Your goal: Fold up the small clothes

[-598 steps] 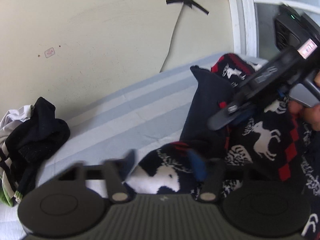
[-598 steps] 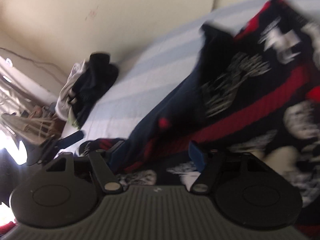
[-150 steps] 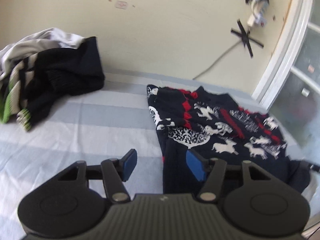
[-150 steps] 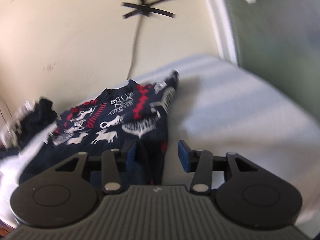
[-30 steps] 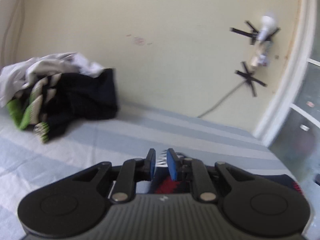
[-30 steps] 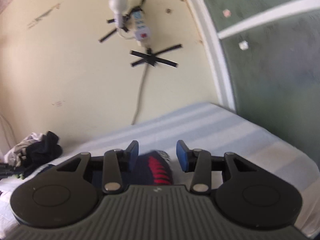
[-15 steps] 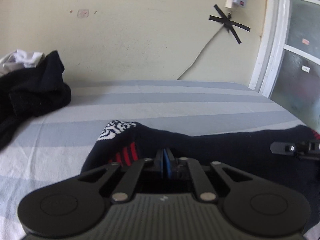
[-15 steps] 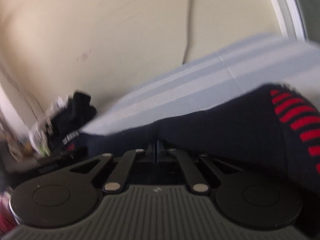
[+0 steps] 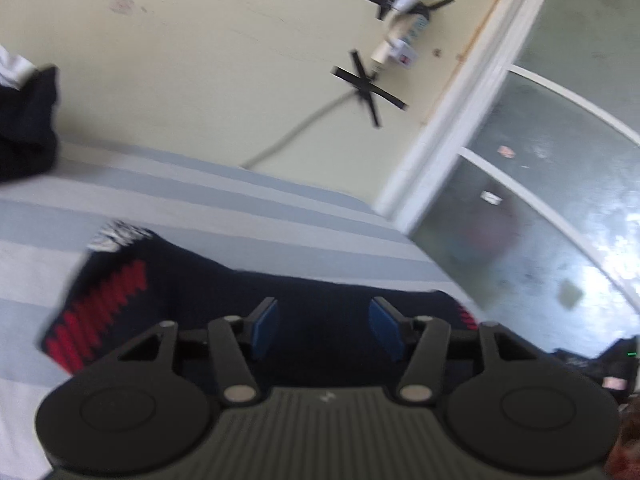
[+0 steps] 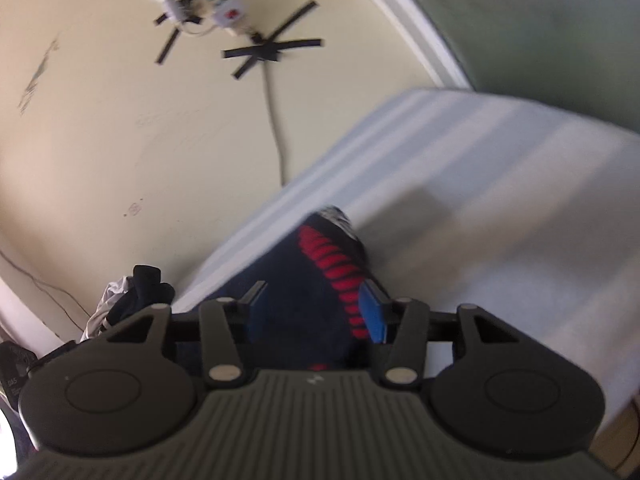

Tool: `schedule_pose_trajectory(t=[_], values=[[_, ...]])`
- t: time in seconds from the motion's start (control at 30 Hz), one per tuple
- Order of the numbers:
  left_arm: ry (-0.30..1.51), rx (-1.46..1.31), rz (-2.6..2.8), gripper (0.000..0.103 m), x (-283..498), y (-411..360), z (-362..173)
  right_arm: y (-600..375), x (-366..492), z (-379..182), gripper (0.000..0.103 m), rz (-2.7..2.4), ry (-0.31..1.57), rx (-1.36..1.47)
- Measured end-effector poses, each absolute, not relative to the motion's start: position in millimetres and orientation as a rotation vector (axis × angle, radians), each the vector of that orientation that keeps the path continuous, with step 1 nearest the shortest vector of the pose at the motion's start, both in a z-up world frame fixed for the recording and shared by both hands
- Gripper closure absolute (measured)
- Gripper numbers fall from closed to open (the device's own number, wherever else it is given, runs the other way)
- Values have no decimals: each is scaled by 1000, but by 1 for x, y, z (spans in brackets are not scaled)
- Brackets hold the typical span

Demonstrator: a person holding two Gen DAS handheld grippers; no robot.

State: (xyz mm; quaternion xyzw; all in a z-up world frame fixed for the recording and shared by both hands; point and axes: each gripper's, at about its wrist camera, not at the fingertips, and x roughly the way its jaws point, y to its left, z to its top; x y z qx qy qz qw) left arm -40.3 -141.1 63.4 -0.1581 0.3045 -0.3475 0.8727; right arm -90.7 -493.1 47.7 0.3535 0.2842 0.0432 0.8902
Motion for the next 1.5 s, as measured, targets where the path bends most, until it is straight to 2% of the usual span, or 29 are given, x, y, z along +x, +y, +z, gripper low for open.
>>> schedule_pose_trajectory(t=[0.07,0.13,0.17,0.2,0.27,0.3,0.33,0.37,0.5,0.57,0.67,0.73,0.8,0.93,1.03,1.1,1.13,1.27,1.4,1.5], values=[[689,-342,-755,56,-36,-150,53,-492,-92,38,43,70,644,755],[786,-340,-761,74,-28,-160,35,-482,-86,26,43,103,709,762],[839,-341,-759,89,-22,-163,25,-476,-85,22,41,115,699,758],[881,-335,-735,98,-16,-167,13,-470,-84,21,41,118,685,747],[873,-403,-758,97,-10,-159,1,-461,-76,22,44,140,683,740],[890,-437,-766,97,-7,-156,-1,-457,-71,21,50,148,684,744],[907,-459,-768,97,-4,-153,-3,-451,-64,20,70,158,704,744],[911,-459,-769,97,-4,-153,-3,-445,-59,18,78,150,724,735],[905,-421,-758,98,-10,-153,3,-431,-55,50,82,267,631,757],[903,-433,-768,98,-12,-146,9,-412,-55,86,83,360,560,676],[793,-472,-758,97,-23,-111,27,-369,-48,127,83,479,518,515],[712,-505,-709,94,-34,-76,39,-333,-38,143,83,568,518,410],[642,-546,-614,83,-45,-35,47,-297,-25,148,82,646,541,323],[564,-633,-430,71,-64,30,52,-222,10,125,81,721,633,140],[566,-662,-359,60,-68,49,48,-168,40,76,63,753,797,2],[570,-646,-354,50,-67,46,47,-163,29,68,56,779,749,-22],[572,-628,-356,48,-63,42,47,-163,23,75,55,797,753,-46],[583,-512,-378,44,-44,4,56,-201,6,106,55,879,661,61],[585,-311,-353,42,-40,-46,59,-234,-5,129,55,706,518,43],[566,-128,-262,43,-41,-77,53,-254,8,132,61,578,495,86]])
